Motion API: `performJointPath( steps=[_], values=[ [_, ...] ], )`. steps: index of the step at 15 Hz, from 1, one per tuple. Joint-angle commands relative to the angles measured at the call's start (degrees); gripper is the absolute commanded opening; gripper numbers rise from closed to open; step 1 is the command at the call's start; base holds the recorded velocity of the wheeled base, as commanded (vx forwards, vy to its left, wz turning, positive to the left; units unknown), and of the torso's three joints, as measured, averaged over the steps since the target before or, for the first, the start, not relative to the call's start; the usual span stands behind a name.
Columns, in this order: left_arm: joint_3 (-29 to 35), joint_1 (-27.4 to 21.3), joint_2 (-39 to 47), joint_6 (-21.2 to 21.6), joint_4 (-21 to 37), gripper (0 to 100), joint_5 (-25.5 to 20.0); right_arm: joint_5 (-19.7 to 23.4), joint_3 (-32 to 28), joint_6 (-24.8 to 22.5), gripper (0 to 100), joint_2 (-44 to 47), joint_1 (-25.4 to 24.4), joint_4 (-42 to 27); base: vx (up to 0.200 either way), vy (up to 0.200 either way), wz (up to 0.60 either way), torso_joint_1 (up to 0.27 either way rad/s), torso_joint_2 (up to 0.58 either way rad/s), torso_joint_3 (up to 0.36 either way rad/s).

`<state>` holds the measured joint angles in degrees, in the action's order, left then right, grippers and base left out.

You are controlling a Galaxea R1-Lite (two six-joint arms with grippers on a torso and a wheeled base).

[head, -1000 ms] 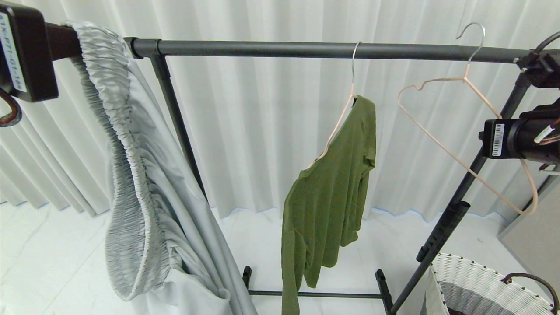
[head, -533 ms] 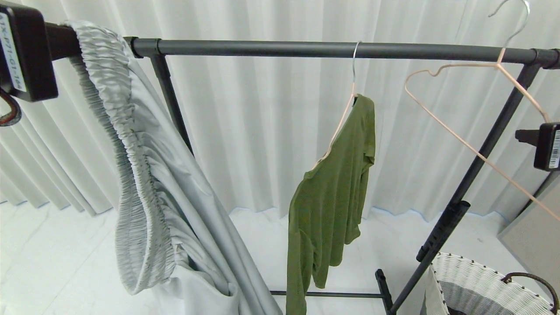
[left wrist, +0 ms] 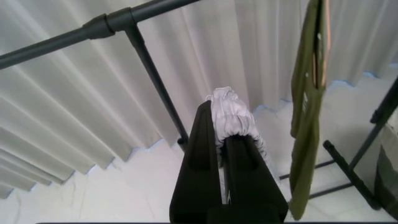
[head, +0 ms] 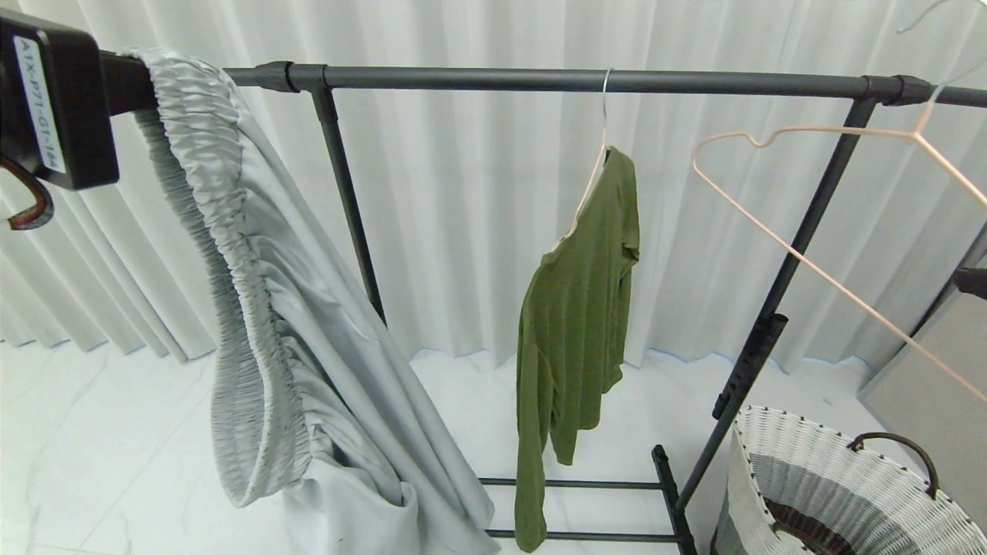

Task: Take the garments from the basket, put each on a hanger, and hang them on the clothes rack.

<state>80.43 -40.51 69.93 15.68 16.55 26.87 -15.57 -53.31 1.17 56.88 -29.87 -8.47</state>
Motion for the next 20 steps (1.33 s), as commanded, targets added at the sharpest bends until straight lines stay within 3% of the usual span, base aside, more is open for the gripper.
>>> performJointPath(
  steps=[1,4,11,13,15,20],
  values=[
    [-0.37,-0.01,0.30,0.41,0.06,0,0.03,1.42,0.84,0.24,0,-2.04,-2.56,-0.32,-0.200,0.000,0.00,0.002,0.00,0.007],
    [-0.89,-0.10,0.91,0.41,-0.03,0,0.03,1.86,1.01,1.38,0,-1.86,-9.86,-0.40,-0.200,0.000,0.00,0.001,0.00,0.009],
    [-0.54,-1.94,7.07,0.14,-0.03,0,1.87,1.86,0.93,7.88,0,-0.37,-28.58,-2.25,0.000,0.000,0.00,0.000,0.00,0.000],
    [0.87,-1.41,10.32,-1.00,-0.03,0,3.98,1.86,0.66,9.82,0,0.51,-34.29,-2.16,0.000,0.000,0.00,0.000,0.00,0.000],
    [3.06,2.19,13.92,-3.64,-0.03,0,5.21,1.86,0.49,11.84,0,1.13,-39.74,-1.99,0.000,0.000,0.00,0.000,0.00,0.000],
    [7.37,4.03,17.44,-7.77,-0.03,0,7.15,1.94,-0.04,13.77,0,3.32,-44.66,-1.55,0.000,0.000,0.00,0.000,0.00,0.000]
  ],
)
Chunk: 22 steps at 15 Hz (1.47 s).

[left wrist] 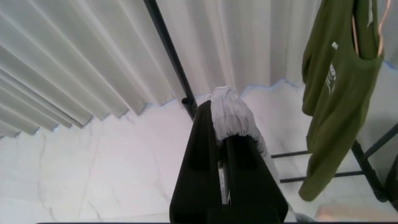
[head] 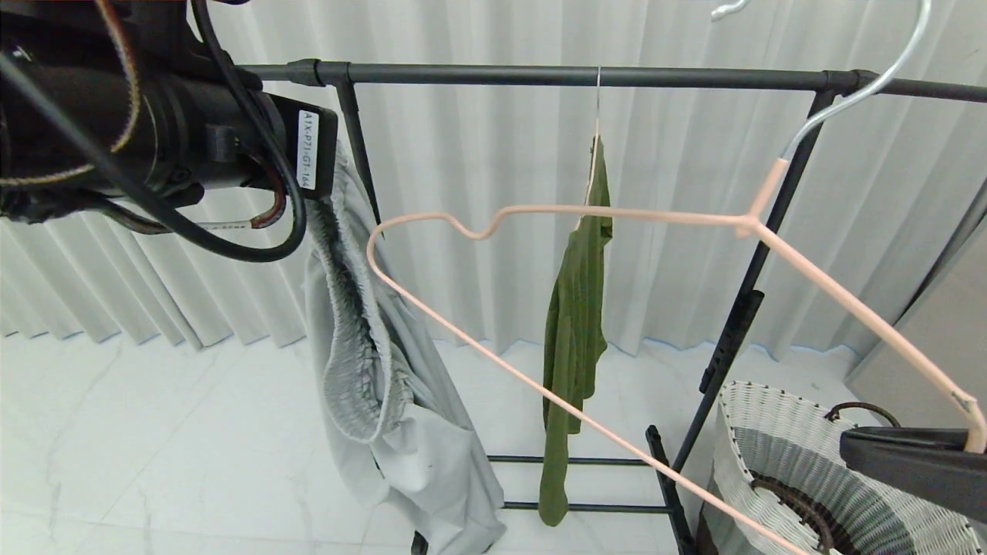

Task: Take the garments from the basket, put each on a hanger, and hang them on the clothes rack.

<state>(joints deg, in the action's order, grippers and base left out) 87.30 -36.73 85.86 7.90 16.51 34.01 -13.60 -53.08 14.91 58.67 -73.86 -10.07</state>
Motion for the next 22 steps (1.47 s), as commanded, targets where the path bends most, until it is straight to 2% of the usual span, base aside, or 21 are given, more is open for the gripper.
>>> performJointPath(
  steps=[1,6,9,14,22],
  values=[
    [0.51,0.26,1.42,-0.08,0.02,0,0.00,0.07,-0.71,0.03,0,2.06,-0.67,0.23,0.000,0.000,0.00,0.000,0.00,0.000],
    [0.68,0.26,1.24,-1.13,0.11,0,0.00,-0.11,-0.71,0.12,0,6.28,1.35,2.51,0.000,0.000,0.00,0.000,0.00,0.000],
    [0.68,0.26,1.15,-1.13,0.11,0,0.09,-0.11,-0.80,0.12,0,11.11,5.40,8.40,0.000,0.000,0.00,0.000,0.00,0.000],
    [0.59,0.26,1.15,-1.13,0.11,0,0.09,-0.28,-0.97,0.03,0,17.26,6.01,17.10,0.000,0.000,0.00,0.000,0.00,0.000],
    [0.68,0.17,0.98,-1.04,0.11,0,0.09,-0.19,-0.27,-0.06,0,17.44,5.48,16.84,0.000,0.000,0.00,0.000,0.00,0.000]
  ],
)
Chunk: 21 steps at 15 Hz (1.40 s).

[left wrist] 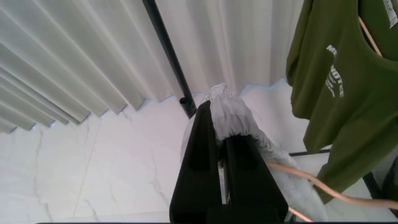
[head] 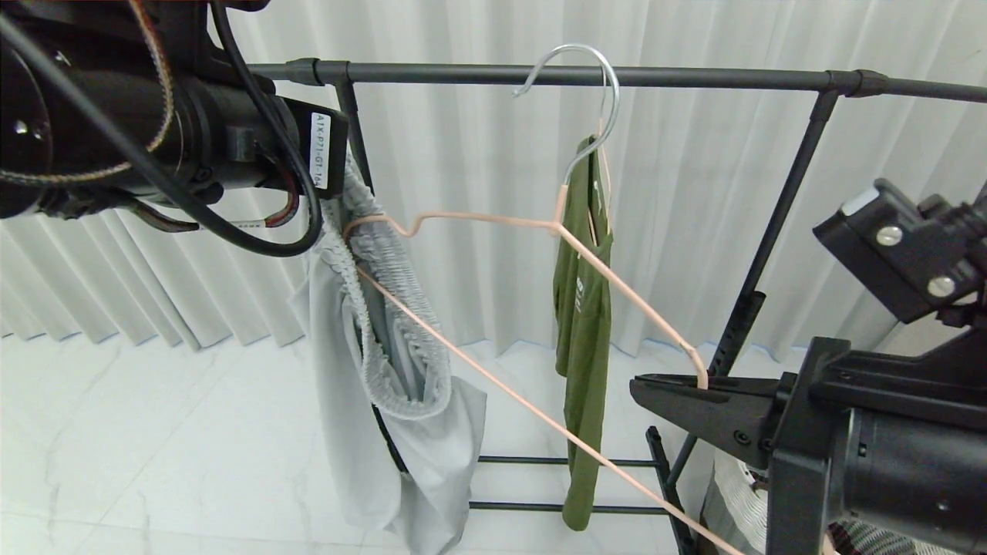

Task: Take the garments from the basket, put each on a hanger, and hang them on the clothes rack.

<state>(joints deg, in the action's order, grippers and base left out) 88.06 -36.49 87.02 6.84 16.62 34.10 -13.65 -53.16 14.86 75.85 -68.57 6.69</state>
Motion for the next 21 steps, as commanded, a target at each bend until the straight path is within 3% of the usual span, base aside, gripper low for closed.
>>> performJointPath(
  steps=[1,9,18,21],
  values=[
    [-0.09,-0.08,-0.09,0.02,0.00,0,-0.08,0.12,-0.63,-0.09,0,0.26,0.54,0.43,0.000,0.000,0.00,0.000,0.00,0.000],
    [-0.26,-2.27,-0.53,-0.07,0.00,0,0.00,-0.32,-1.24,-0.36,0,4.75,0.81,6.75,0.000,0.000,0.00,0.000,0.00,0.000],
    [-0.17,-13.00,-2.99,-0.25,0.00,0,-0.35,0.12,-6.25,-0.45,0,12.48,1.86,7.99,0.000,0.000,0.00,0.000,0.00,0.000],
    [-0.09,-15.90,-3.08,-2.36,0.00,0,-0.52,-0.06,-7.13,-0.53,0,14.50,1.69,10.89,0.000,0.000,0.00,0.000,0.00,0.000]
  ],
)
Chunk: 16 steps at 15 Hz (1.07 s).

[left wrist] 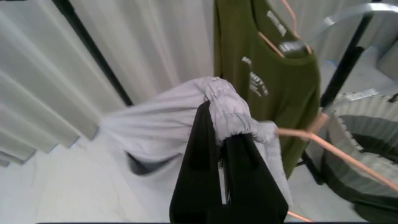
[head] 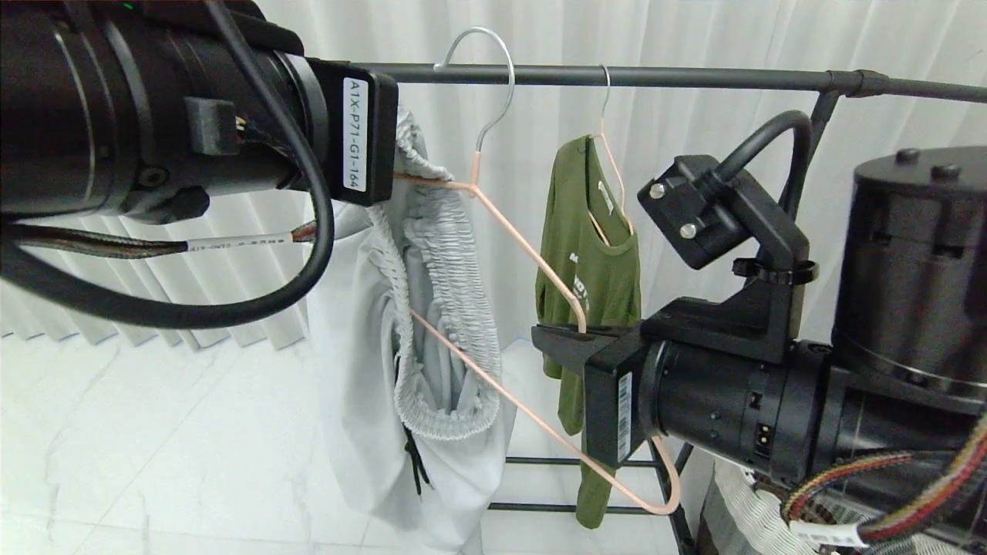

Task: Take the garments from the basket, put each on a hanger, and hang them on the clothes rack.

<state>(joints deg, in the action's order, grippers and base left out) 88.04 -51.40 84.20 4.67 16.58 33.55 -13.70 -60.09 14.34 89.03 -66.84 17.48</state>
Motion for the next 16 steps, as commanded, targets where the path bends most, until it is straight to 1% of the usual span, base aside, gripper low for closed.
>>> performJointPath(
  steps=[1,4,6,10,14,16],
  values=[
    [-0.06,-1.16,-0.35,-0.27,0.03,0,0.03,-0.18,-0.03,-0.01,0,1.32,-0.04,0.45,0.000,0.000,0.00,0.000,0.00,0.000],
    [-0.41,-1.08,-1.41,-0.19,0.03,0,0.03,-0.36,0.15,-0.01,0,0.62,0.13,1.06,0.000,0.000,0.00,0.000,0.00,0.000],
    [-1.47,-1.08,-1.76,-0.27,0.03,0,0.11,-0.54,0.41,-1.50,0,-0.08,0.13,3.96,0.000,0.000,0.00,0.000,0.00,0.000],
    [-1.82,-2.31,-2.55,-0.10,0.03,0,0.11,-1.24,0.06,-3.17,0,-0.43,0.31,6.07,0.000,0.000,0.00,0.000,0.00,0.000],
    [-4.90,-3.71,-4.31,0.34,0.03,0,0.11,-1.24,0.32,-6.60,0,-1.23,0.13,7.83,0.000,0.000,0.00,0.000,0.00,0.000],
    [-5.95,-4.06,-4.75,1.75,0.03,0,0.11,-1.24,0.23,-8.36,0,-1.40,0.13,8.89,0.000,0.000,0.00,0.000,0.00,0.000]
  ],
)
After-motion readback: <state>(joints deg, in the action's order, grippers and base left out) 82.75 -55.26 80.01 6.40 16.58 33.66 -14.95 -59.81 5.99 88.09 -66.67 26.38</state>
